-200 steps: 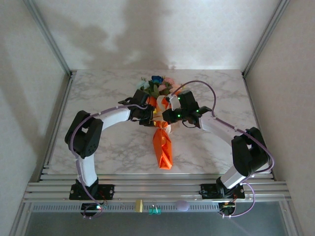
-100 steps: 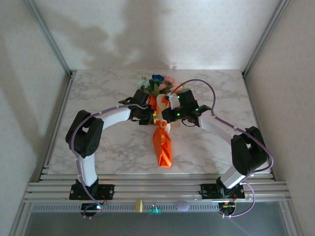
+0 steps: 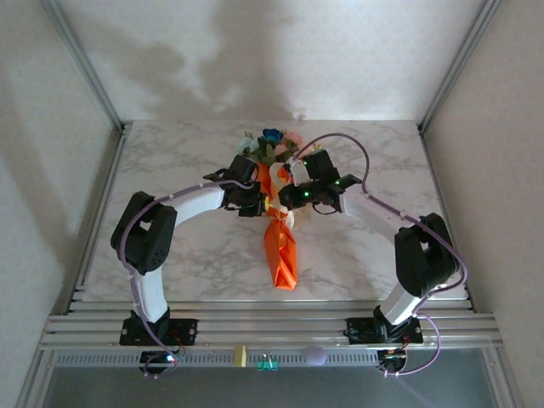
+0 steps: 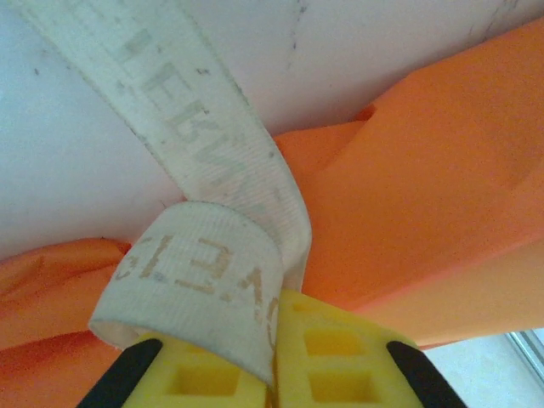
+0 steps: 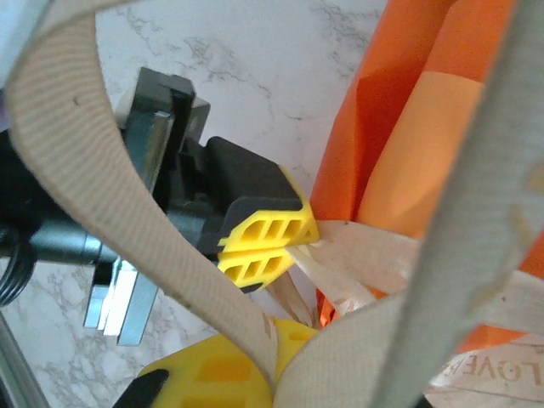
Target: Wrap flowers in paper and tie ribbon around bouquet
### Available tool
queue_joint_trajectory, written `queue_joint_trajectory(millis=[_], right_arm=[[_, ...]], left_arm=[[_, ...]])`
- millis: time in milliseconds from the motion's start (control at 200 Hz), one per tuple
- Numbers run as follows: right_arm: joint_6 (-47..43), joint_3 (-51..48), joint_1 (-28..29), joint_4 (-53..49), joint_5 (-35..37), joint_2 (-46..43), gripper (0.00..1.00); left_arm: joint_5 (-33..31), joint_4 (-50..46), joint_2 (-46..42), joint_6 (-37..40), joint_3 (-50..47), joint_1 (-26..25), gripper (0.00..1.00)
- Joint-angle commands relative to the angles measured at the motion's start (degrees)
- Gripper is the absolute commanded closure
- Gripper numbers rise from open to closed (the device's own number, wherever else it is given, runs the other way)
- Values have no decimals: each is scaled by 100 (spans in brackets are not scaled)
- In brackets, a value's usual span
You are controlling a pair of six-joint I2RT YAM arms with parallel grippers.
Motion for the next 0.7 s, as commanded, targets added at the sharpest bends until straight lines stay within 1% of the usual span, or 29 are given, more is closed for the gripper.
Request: queue_joint_trajectory(millis=[0,80,150,255,435,531,626,696], right_arm=[[296,682,-113,-903,-146,432,100],[401,1200,-147,-1517,-144,807,100],[488,1491,-149,-1813,-88,1044,100],[711,1802,-147,-2068,-11,1304,100],[1306,2433,-141,-2736,-221,1788,100],[1581,2391,-118,-2774,-289,1768,100],[1842,2199,-105,-2599,-390,1581,100],[2030,2215,-96,-2688,-518,1574,100]], left_arm=[[-144,1,-270,27,-182,28,94],[-191,177,-387,86,-294,12,96],[-218,399,-495,176,-407,6,100],[-143,774,-651,253,-671,-20,100],[-22,1614,-842,143,-1224,-147,100],[17,2187,-844,12,-1457,-203,100],[49,2481,-786,-3,-1487,-245,100],[70,2654,-765,-22,-1521,-271,100]])
